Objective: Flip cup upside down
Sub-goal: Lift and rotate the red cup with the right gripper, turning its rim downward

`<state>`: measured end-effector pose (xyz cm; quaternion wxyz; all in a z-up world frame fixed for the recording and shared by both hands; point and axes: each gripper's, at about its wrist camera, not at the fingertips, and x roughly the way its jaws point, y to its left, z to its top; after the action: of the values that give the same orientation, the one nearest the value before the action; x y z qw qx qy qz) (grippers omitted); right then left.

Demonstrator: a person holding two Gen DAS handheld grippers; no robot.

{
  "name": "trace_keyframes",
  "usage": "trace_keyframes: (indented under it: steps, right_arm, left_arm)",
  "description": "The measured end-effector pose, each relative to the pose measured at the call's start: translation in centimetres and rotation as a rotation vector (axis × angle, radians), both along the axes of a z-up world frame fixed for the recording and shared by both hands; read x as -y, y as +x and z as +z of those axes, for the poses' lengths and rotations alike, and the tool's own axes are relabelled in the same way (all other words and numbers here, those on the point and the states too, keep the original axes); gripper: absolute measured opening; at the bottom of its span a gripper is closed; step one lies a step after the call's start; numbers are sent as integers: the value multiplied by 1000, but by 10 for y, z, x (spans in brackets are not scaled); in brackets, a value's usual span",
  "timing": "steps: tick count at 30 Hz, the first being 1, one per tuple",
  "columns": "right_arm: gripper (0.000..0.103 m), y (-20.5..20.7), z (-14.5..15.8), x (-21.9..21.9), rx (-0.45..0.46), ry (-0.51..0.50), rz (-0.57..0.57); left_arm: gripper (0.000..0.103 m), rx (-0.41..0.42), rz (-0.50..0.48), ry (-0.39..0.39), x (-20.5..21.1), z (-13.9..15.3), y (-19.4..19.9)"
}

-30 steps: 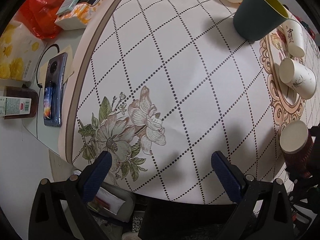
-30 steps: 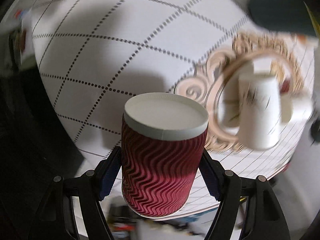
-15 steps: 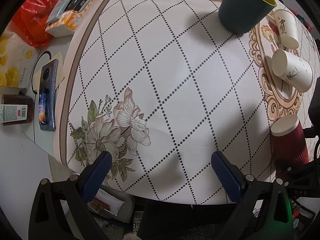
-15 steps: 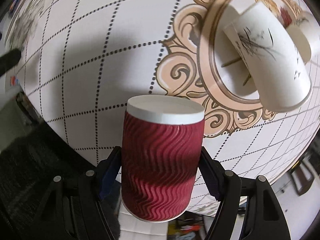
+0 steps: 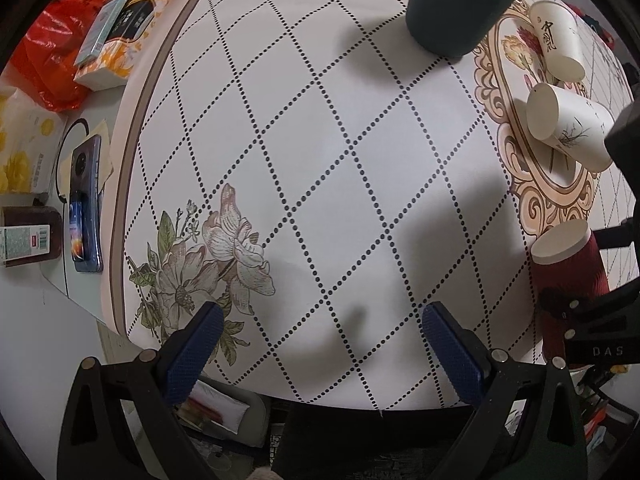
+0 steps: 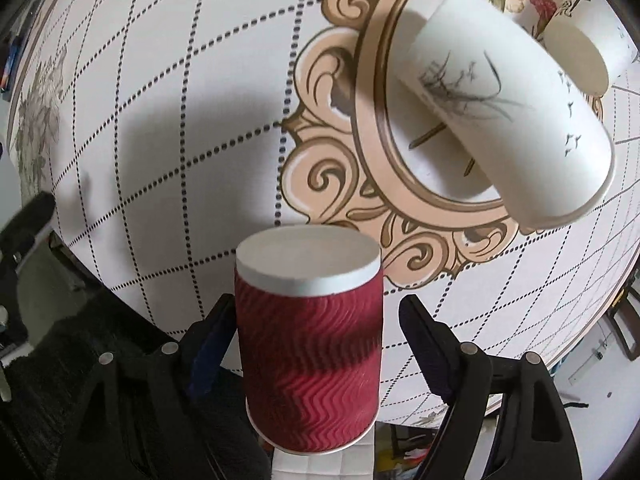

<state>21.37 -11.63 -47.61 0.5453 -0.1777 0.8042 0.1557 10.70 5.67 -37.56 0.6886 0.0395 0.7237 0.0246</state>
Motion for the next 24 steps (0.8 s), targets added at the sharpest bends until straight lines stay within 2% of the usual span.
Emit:
trace_keyframes:
  steps: [3,4,5,11,16,22,24]
  right_arm:
    - [82,12,5,-4,27,2,2]
    - [74,15,7,-4,37,9,-3]
    - [72,16,8,-3,43,11,-8]
    - [71,24,26,14,136,42,-41]
    - [71,9,62,38,269,114,-130]
    - [71,-6,103,68,470,263,-315]
    - [71,-30,113,66,533,299,-345]
  left_arm:
    - [102,0,-10,3,2,0,-1]
    - [102,-1,-13,4,3,0,-1]
    - [102,-2,-14,5,3,1,0]
    - [102,-2,-28,8,8,8,8]
    - [102,-3,-40,10,12,10,11]
    - [102,-7,-33,21,10,11,15]
    - [102,-10,-25,24,7,10,16]
